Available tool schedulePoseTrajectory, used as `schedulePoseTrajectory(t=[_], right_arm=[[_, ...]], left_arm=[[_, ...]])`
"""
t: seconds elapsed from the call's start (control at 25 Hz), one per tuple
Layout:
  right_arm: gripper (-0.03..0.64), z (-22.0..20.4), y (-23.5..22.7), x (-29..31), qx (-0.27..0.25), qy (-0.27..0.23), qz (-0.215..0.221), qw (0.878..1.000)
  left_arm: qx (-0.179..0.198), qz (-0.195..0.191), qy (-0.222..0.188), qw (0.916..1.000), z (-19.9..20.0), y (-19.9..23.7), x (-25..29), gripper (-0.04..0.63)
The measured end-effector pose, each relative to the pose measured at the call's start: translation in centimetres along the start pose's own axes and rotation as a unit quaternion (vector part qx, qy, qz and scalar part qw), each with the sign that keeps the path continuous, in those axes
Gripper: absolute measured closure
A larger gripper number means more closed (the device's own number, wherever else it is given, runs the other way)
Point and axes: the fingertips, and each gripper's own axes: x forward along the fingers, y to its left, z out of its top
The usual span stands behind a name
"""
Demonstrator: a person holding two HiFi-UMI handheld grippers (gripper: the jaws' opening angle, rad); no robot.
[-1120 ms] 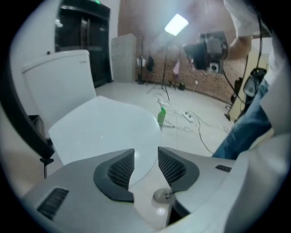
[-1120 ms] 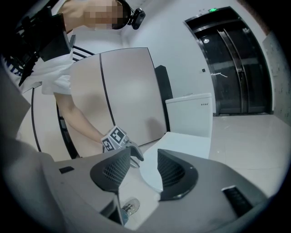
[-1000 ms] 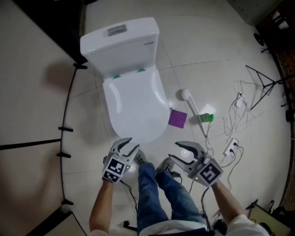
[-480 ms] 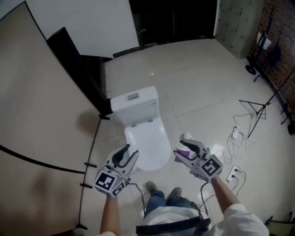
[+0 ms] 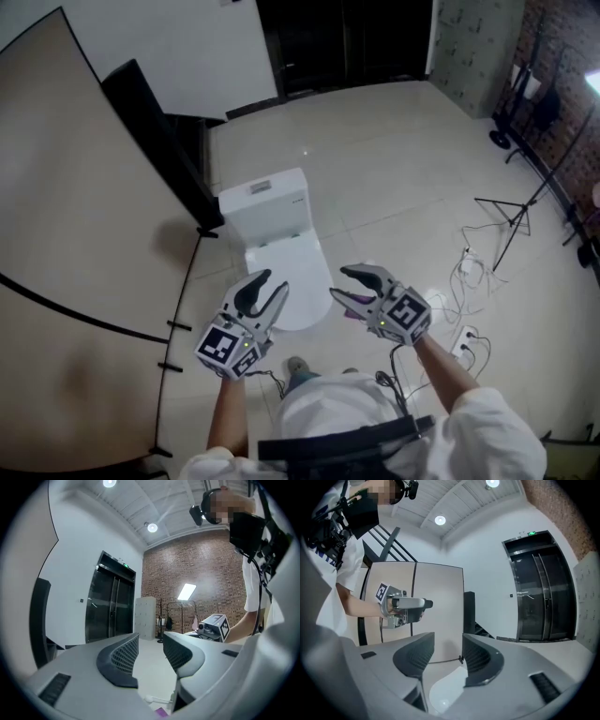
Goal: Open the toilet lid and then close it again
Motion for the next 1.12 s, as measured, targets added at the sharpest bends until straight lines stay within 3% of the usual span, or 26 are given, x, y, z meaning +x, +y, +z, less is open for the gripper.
schedulePoseTrajectory(t=[0.44,0.68,1.12], right_arm=[[0.437,0.4,0.0,-1.5,-0.006,-0.017,-0.01,1.0],[0.437,0.0,0.5,-1.6,-0.002,-0.018,-0.007,1.0],[0.437,0.4,2.5,-0.3,-0.028,-0.013,-0.055,0.998]], left_arm=[[0.012,-0.015,0.009,0.9998,-0.3,-1.7,1.2,0.445],[-0.001,-0.013,-0.014,0.9998,0.0,-1.8,1.0,0.442],[0.033,-0.032,0.002,0.999,0.3,0.5,-0.5,0.443]])
